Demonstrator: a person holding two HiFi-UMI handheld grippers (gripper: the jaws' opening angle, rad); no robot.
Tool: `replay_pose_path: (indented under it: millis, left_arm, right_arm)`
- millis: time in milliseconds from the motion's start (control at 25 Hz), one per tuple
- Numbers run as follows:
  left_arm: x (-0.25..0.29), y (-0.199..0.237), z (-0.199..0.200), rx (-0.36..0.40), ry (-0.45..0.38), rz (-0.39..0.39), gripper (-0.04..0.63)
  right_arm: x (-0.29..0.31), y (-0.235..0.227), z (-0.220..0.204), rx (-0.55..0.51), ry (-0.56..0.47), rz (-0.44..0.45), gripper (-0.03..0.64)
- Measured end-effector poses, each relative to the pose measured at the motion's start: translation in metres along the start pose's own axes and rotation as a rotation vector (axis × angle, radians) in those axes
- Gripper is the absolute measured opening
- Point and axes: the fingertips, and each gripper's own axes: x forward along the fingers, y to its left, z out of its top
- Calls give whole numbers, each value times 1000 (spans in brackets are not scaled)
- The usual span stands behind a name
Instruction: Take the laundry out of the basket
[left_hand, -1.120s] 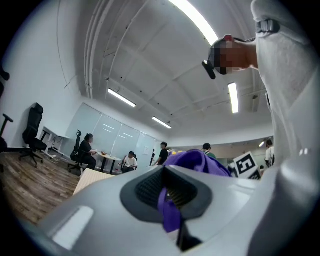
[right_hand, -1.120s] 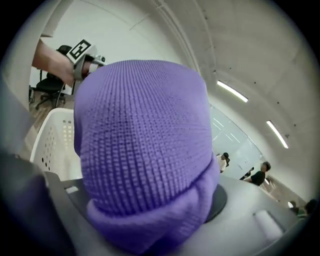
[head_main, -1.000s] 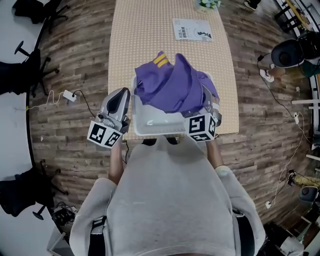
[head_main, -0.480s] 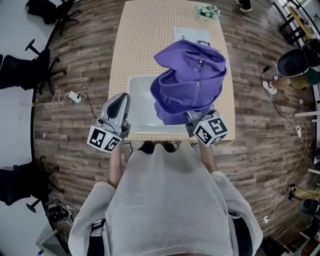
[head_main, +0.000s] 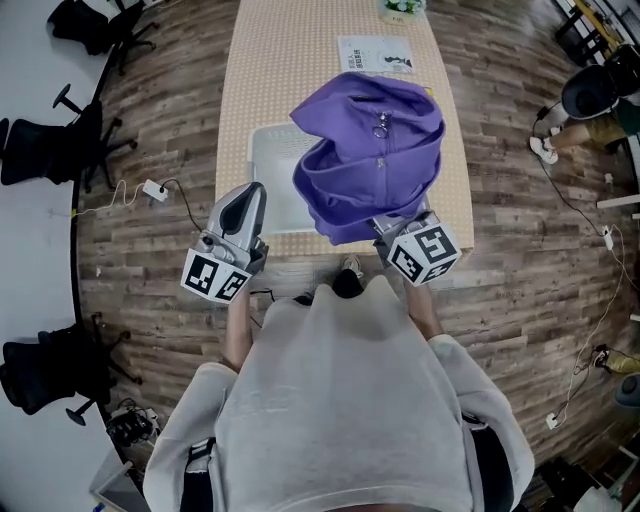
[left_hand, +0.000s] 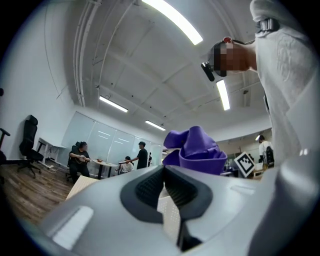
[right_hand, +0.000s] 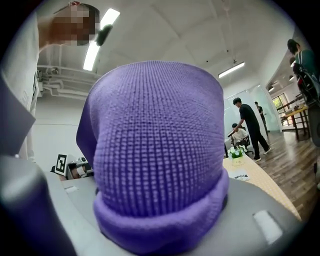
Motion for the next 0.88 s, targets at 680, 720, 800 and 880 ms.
replay_pose_path:
  millis: [680, 720, 800, 880]
  left_arm:
    - [-179, -56, 24, -39, -32, -151, 11]
    - [-188, -59, 25, -43, -30, -152, 9]
    - [-203, -69, 25, -55, -31, -152, 11]
    - [-215, -81, 26, -62, -33, -151, 11]
  right_arm:
    - [-110, 171, -26, -57, -29, -160, 275]
    - [-116, 179, -29, -55, -28, -163, 275]
    - [-129, 193, -33, -53, -26, -166, 275]
    - [-144, 203, -36, -53, -28, -163, 275]
